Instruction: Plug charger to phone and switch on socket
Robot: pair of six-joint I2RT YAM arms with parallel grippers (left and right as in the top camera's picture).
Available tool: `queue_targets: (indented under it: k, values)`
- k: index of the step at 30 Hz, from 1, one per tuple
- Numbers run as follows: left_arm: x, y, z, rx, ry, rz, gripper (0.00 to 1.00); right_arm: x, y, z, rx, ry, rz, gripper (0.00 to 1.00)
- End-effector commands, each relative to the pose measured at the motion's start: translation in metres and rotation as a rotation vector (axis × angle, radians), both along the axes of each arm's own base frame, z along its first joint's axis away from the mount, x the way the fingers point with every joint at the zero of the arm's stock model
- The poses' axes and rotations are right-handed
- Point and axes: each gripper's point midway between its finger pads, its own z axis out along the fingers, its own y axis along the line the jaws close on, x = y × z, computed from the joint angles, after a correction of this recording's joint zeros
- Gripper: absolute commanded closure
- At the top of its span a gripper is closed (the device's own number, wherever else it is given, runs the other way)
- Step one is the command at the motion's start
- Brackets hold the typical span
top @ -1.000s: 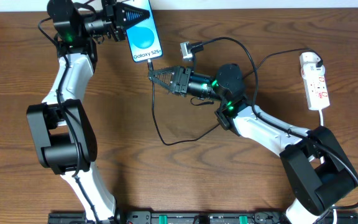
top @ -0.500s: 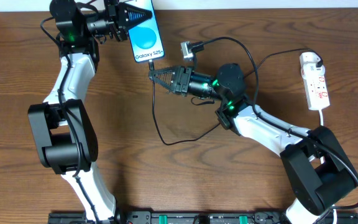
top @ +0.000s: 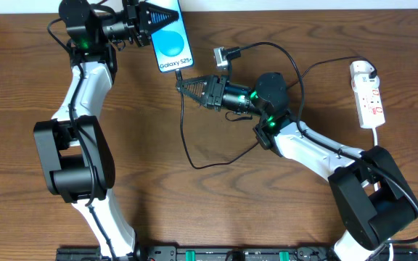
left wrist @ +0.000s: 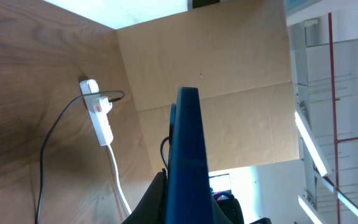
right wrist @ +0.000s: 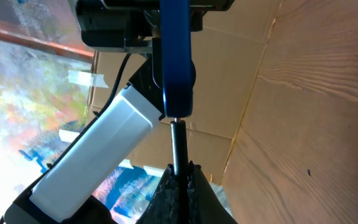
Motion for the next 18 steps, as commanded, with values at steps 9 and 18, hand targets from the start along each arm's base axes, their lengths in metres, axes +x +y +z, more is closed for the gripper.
queue_targets:
  k: [9,18]
  values:
    - [-0.016,-0.018,0.015,0.015,-0.062,-0.063,0.93,0.031,-0.021,0.003,0.015,0.016,-0.129,0.99]
    - [-0.015,-0.016,0.015,0.021,-0.108,-0.058,0.93,0.027,-0.023,0.001,0.0,-0.015,-0.089,0.01]
